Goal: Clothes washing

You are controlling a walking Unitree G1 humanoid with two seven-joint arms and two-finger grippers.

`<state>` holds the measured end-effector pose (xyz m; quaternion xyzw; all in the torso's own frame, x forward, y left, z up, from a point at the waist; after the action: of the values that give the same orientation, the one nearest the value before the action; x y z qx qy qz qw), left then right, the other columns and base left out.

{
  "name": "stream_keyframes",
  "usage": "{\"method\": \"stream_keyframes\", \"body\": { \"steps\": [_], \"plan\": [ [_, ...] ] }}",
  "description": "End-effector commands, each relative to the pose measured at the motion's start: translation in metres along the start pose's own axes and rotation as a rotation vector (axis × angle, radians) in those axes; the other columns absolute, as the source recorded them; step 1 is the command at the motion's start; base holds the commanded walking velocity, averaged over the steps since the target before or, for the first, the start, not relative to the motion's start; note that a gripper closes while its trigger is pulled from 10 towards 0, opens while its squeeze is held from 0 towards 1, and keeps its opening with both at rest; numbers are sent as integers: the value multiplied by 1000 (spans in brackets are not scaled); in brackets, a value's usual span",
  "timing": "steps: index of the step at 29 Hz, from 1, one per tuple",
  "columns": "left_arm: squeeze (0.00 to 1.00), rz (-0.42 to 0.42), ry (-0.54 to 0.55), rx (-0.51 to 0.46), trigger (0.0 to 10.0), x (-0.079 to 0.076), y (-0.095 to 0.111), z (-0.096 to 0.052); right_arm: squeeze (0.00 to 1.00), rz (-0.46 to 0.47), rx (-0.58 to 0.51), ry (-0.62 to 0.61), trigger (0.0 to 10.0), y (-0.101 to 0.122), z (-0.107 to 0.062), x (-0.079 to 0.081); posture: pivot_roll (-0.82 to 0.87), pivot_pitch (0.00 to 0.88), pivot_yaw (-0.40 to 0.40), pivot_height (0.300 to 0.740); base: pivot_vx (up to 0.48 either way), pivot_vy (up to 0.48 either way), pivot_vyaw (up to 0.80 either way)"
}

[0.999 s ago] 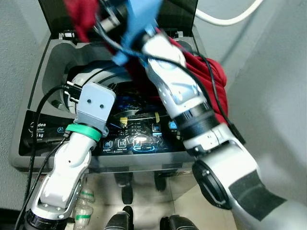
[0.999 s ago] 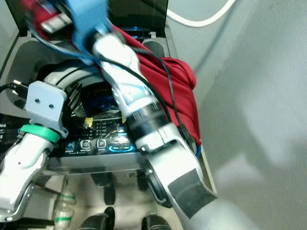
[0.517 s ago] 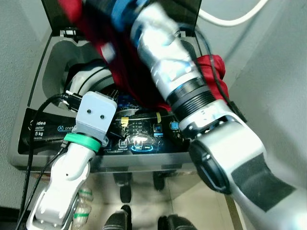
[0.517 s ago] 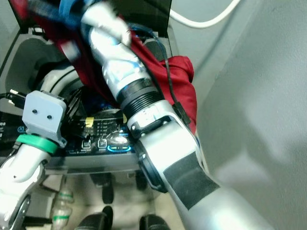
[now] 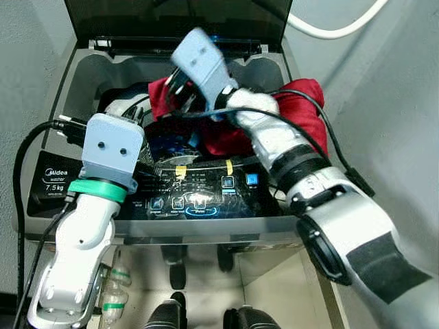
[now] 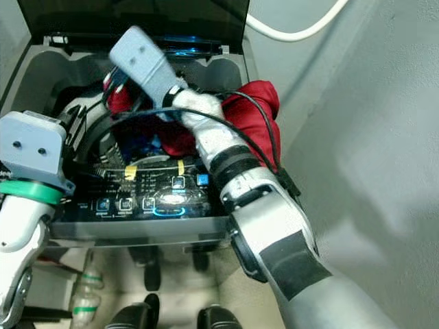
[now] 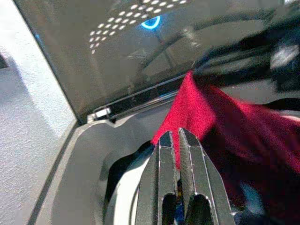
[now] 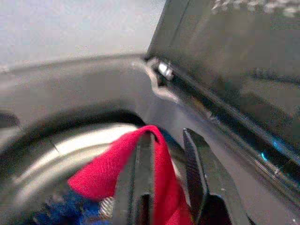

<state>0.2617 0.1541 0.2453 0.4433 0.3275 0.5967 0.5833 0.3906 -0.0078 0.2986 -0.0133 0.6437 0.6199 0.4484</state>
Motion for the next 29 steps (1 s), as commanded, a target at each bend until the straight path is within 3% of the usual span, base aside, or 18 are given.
{"method": "stream_keyframes", "body": {
  "steps": [1,3,4,6,7,8,12,15,16,17,18,20,26,29],
  "plan": [
    [0,12,-2,9,10000,0,-2,-1,824,62,-46,31,10000,2,-9,-2,24,96,25,740,0,0,0],
    [0,13,-3,7,10000,0,-2,0,824,76,-64,47,10000,2,-14,-3,24,96,25,740,0,0,0],
    [0,20,-1,1,10000,2,-1,2,1000,74,-69,76,10000,1,-27,-4,19,101,29,740,0,0,0],
    [0,35,7,-12,10000,7,1,7,1000,58,-63,115,10000,-3,-47,-5,20,104,29,740,0,0,0],
    [0,35,7,-12,10000,7,1,7,1000,58,-63,115,10000,-3,-47,-5,20,104,29,740,0,0,0],
    [0,56,31,-32,10000,15,5,13,1000,38,-37,141,10000,-10,-68,-8,25,106,27,740,0,0,0],
    [0,73,55,-52,10000,23,10,18,1000,26,-14,156,10000,-16,-84,-11,28,110,25,740,0,0,0],
    [0,100,92,-82,10000,35,17,26,1000,8,25,154,10000,-22,-105,-16,27,111,25,740,0,0,0],
    [0,113,113,-97,10000,43,20,30,0,-9,54,140,10000,-26,-119,-20,20,112,29,740,0,0,0],
    [0,120,125,-106,10000,48,23,33,0,-19,78,131,10000,-27,-130,-22,18,112,30,740,0,0,0],
    [0,120,125,-106,10000,48,23,33,0,-19,78,131,10000,-27,-130,-22,18,112,30,740,0,0,0],
    [0,133,127,-111,10000,52,24,35,0,-24,131,121,10000,-32,-151,-24,15,112,34,740,0,0,0],
    [0,135,101,-89,10000,46,18,31,0,-26,249,148,10000,-44,-180,-20,17,113,33,740,0,0,0],
    [0,127,95,-83,10000,43,17,29,0,-38,314,105,10000,-53,-194,-25,19,115,33,740,0,0,0]
  ]
}}
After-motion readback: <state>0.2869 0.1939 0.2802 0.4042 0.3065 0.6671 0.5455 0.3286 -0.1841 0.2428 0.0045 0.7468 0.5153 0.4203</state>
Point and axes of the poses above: a point about 5 cm out from each wrist's last joint towards the gripper, its own z axis pointing out of the wrist towards the gripper, its own y axis along the axis of the wrist's last joint, x = y × z, the point moved 1 cm from there along z, pointing out of the wrist towards the gripper, and after that the axes turned 15 degrees about -z, right-handed, at the moved point
